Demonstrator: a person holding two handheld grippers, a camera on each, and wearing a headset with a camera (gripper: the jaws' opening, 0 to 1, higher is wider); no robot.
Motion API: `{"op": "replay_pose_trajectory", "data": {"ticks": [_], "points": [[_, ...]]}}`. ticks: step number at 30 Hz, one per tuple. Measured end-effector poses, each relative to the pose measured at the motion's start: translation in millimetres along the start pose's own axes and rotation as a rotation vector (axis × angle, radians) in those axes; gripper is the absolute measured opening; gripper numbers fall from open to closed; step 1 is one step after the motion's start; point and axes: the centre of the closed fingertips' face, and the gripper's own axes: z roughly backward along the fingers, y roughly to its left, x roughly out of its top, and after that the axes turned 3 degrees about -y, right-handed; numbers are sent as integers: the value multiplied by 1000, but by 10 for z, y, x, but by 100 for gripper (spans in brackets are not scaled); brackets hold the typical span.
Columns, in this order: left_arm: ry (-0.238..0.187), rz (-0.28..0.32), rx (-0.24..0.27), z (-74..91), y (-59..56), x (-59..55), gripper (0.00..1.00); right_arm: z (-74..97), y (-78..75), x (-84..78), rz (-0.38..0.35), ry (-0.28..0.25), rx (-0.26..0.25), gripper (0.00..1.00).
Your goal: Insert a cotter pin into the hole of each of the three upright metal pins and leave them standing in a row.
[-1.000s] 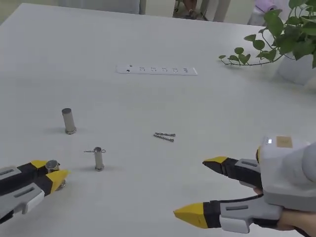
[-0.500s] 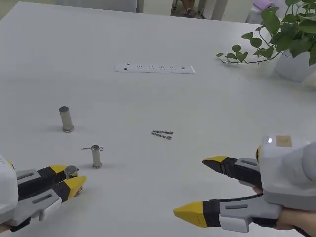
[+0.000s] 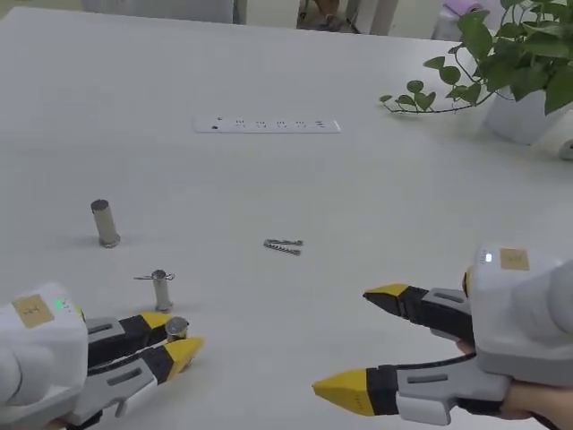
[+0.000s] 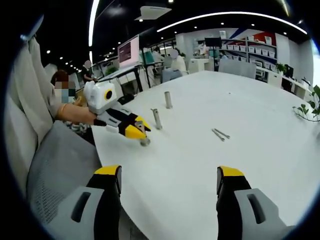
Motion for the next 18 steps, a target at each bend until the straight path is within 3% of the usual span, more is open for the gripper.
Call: {"op": "replay_pose_trajectory", "data": {"ticks": [11,18], "points": [[-12,-1,-28,-226,-105,95,11,37,-16,1,1,-19,-9,76],[-17,20,-3,-350,-107,113,11,77,-76,1,-4,-37,-27,72]]}}
